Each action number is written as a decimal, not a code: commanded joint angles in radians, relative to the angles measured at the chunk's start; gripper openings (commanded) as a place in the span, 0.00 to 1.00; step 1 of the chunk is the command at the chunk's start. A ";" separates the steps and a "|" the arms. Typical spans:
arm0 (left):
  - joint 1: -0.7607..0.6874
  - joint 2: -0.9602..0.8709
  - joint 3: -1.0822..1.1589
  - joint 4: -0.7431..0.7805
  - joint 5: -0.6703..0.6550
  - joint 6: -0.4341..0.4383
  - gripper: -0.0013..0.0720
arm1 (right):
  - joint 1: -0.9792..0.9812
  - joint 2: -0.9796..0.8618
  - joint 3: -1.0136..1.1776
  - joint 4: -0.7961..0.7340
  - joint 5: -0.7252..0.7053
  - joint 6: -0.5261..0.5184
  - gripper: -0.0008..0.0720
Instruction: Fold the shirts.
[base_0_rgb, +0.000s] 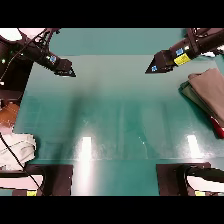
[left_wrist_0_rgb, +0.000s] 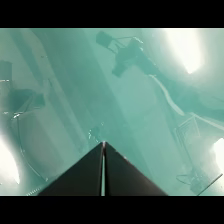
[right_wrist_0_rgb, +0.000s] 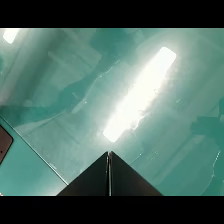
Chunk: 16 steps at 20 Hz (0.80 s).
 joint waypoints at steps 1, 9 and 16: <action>0.000 0.000 0.000 0.000 0.000 0.000 0.05 | 0.001 0.000 0.000 0.000 0.001 0.000 0.03; 0.000 0.000 0.000 0.000 0.000 0.000 0.05 | 0.001 0.000 0.000 0.000 0.013 0.000 0.03; 0.000 0.016 0.000 -0.005 0.047 -0.026 0.05 | 0.001 0.000 0.000 0.000 0.055 0.000 0.03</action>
